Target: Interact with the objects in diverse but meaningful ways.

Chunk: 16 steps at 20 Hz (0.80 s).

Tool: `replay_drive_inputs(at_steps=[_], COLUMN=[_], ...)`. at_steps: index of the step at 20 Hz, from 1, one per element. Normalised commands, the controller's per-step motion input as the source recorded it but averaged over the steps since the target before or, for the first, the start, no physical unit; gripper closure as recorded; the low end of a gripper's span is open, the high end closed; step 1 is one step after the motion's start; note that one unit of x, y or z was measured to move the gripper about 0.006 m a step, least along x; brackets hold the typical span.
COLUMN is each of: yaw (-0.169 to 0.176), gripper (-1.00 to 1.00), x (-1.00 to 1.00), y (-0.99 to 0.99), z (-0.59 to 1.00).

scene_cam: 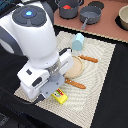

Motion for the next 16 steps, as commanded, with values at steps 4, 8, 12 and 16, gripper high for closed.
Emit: replay_drive_inputs(at_steps=[4,8,12,16], yaw=[0.0,0.0,0.0,0.0], gripper=[1.0,1.0,1.0,1.0], x=[0.48,0.54,0.56,0.51], y=[-0.23,-0.2,-0.17,-0.16], z=[0.0,0.0,0.0,0.0])
